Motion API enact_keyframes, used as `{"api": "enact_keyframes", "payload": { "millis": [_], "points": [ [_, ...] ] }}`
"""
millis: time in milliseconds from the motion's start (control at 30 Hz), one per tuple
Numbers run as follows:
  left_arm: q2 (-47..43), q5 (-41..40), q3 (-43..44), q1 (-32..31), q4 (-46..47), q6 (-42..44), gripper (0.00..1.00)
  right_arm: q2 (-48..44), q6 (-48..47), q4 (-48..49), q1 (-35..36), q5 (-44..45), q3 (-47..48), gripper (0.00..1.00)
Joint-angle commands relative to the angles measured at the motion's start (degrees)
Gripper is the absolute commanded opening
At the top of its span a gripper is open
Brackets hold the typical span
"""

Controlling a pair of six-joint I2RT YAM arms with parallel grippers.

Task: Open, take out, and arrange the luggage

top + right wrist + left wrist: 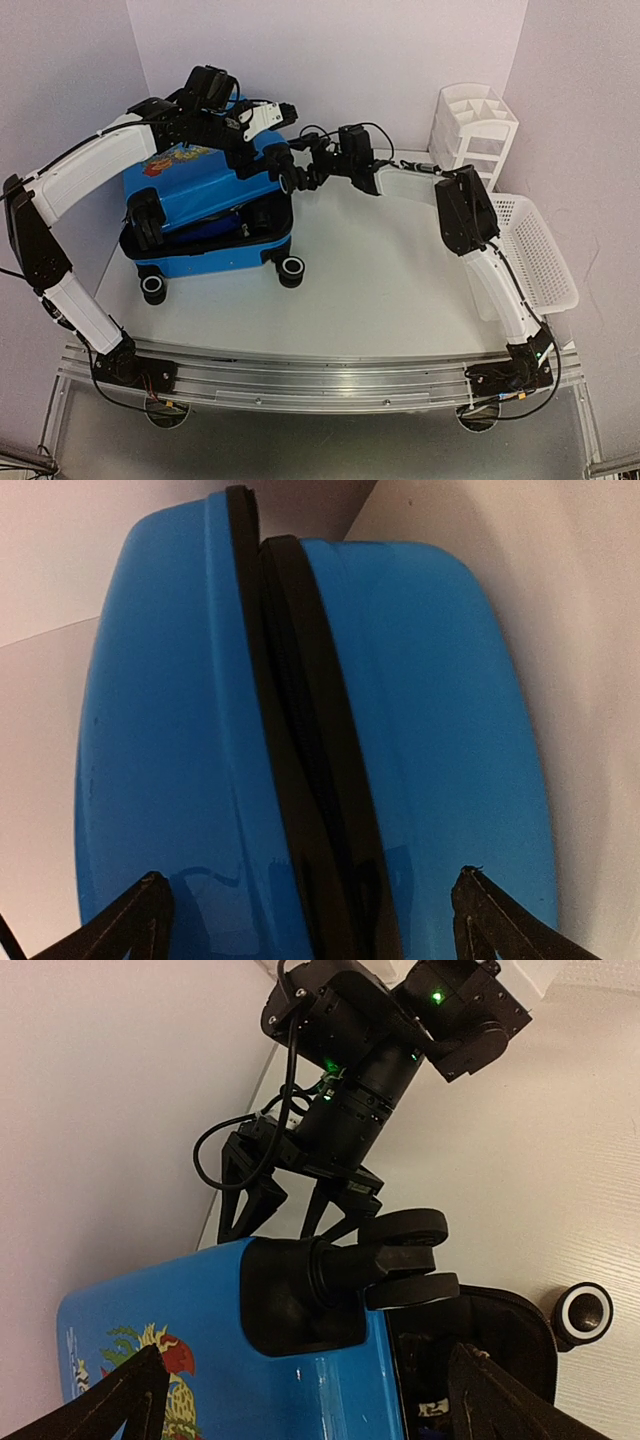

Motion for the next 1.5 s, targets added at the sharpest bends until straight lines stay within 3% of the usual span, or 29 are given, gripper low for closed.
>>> {"api": "enact_keyframes", "payload": {
  "millis": [0, 167, 367, 633, 800, 1000, 1200, 1367, 1467],
  "points": [
    [-2.99, -1.67, -0.69, 0.08, 2.73, 2.57, 0.97, -3.06, 5.11, 11.14, 1.6, -4.42, -1.43, 0.86],
    [-3.77, -2.69, -0.92, 0.09, 2.59, 4.94, 0.97, -3.19, 4.08, 13.39, 3.43, -8.64, 4.31, 0.8],
    [-4.43, -5.93, 0.26, 0.38, 1.3, 9.87, 0.98, -6.23, 1.25, 13.44, 5.51, -9.03, 2.09, 0.77],
    [-4.92, -0.59, 5.29, 0.42, -13.79, 19.26, 1.0, -7.52, -0.75, 13.29, 8.68, -7.71, 5.56, 0.73],
    [-5.24, 0.21, 9.28, 0.35, -21.51, 20.71, 1.0, -8.02, -2.14, 13.34, 10.47, -5.71, 7.61, 0.72],
    [-9.96, -2.33, 4.83, 0.35, -17.16, 22.48, 1.0, -5.65, -3.22, 13.09, 13.16, -3.08, 13.34, 0.7],
    [-9.6, -1.64, 8.82, 0.32, -21.15, 22.01, 0.99, -4.39, -3.97, 12.67, 15.07, -1.44, 17.14, 0.68],
    [-13.4, -2.82, 5.86, -4.96, -21.91, 24.08, 1.0, -4.88, -7.15, 10.51, 16.64, 0.5, 18.41, 0.65],
    [-12.5, -6.56, 8.62, -8.97, -26.1, 23.65, 0.98, -3.89, -7.88, 9.74, 17.42, 1.67, 20.89, 0.61]
  ]
}}
